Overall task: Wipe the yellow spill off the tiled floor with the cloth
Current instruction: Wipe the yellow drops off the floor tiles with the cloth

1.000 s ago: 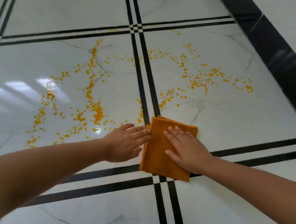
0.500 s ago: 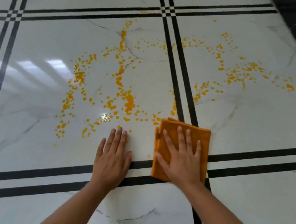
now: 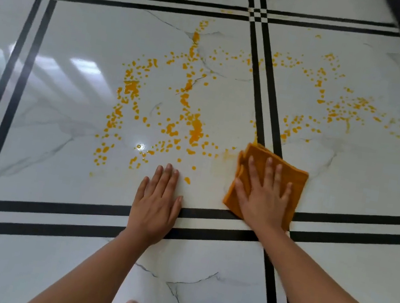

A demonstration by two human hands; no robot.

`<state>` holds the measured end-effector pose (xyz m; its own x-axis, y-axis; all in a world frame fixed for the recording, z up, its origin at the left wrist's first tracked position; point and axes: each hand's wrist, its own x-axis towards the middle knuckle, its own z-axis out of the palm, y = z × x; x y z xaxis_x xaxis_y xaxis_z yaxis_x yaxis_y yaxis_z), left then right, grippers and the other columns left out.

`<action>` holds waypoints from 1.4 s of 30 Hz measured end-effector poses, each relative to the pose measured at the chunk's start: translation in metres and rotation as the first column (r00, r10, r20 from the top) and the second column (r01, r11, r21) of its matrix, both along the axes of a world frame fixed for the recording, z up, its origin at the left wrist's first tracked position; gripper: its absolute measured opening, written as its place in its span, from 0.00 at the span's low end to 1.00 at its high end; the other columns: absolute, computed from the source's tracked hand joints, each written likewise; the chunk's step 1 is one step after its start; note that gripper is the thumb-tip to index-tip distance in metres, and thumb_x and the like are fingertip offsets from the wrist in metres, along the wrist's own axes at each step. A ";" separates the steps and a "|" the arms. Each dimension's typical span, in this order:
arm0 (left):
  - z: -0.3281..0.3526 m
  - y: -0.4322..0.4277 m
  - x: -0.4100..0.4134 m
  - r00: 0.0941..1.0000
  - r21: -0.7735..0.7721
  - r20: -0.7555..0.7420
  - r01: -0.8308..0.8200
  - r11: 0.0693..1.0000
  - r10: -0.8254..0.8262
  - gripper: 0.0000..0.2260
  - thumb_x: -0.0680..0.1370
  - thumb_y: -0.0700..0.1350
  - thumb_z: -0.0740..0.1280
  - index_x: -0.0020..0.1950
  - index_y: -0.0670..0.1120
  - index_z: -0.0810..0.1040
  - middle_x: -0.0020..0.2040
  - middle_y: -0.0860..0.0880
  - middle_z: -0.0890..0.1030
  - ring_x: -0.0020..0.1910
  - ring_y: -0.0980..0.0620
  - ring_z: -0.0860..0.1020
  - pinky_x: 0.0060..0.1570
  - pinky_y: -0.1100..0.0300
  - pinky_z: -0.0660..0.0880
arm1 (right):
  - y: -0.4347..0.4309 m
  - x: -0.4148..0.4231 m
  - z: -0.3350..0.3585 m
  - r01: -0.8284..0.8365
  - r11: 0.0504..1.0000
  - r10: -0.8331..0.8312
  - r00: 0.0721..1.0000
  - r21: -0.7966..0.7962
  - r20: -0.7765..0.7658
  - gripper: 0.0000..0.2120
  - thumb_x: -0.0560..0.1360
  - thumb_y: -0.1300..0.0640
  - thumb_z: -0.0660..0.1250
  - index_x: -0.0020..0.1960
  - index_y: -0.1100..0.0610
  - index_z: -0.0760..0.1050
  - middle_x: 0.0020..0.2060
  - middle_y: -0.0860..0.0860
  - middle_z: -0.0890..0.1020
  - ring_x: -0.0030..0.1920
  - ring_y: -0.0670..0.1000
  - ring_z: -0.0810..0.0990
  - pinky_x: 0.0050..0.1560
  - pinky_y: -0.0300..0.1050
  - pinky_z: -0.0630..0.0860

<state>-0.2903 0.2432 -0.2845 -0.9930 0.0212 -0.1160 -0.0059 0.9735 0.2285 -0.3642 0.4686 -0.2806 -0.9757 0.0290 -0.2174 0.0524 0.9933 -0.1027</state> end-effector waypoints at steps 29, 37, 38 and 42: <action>0.001 -0.085 -0.017 0.962 -0.051 -0.038 -0.272 0.961 0.271 0.29 0.78 0.56 0.46 0.75 0.42 0.57 0.76 0.45 0.57 0.75 0.47 0.55 0.69 0.51 0.48 | -0.088 -0.056 -0.004 -0.656 0.755 0.654 0.752 0.004 -0.088 0.30 0.72 0.38 0.45 0.74 0.41 0.50 0.75 0.53 0.58 0.74 0.57 0.57 0.68 0.66 0.56; 0.000 -0.118 -0.026 0.906 -0.007 -0.042 -0.421 0.907 0.420 0.29 0.78 0.56 0.45 0.75 0.44 0.57 0.76 0.46 0.58 0.75 0.49 0.55 0.70 0.52 0.46 | -0.179 -0.025 -0.009 -0.618 0.785 0.604 0.778 -0.040 -0.173 0.30 0.71 0.39 0.52 0.72 0.43 0.62 0.72 0.55 0.65 0.72 0.59 0.63 0.68 0.65 0.55; -0.001 -0.126 -0.022 0.899 -0.009 -0.037 -0.438 0.899 0.437 0.29 0.78 0.56 0.45 0.75 0.44 0.57 0.76 0.46 0.58 0.75 0.49 0.55 0.70 0.52 0.46 | -0.171 -0.039 -0.010 -0.691 0.722 0.676 0.715 -0.030 -0.179 0.30 0.71 0.38 0.52 0.72 0.42 0.62 0.72 0.54 0.66 0.72 0.59 0.64 0.67 0.66 0.59; -0.001 -0.149 -0.002 0.884 -0.049 -0.022 -0.468 0.882 0.468 0.28 0.78 0.55 0.47 0.73 0.42 0.63 0.74 0.44 0.64 0.73 0.46 0.59 0.69 0.51 0.47 | -0.190 -0.076 -0.009 -0.344 0.938 0.332 0.928 -0.041 -0.172 0.29 0.73 0.39 0.49 0.73 0.42 0.59 0.74 0.54 0.62 0.74 0.58 0.59 0.68 0.65 0.55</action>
<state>-0.2926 0.0937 -0.2854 -0.8871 -0.4517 -0.0949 -0.4616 0.8684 0.1810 -0.4403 0.2791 -0.2900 -0.9469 -0.3178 -0.0477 -0.3077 0.9395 -0.1506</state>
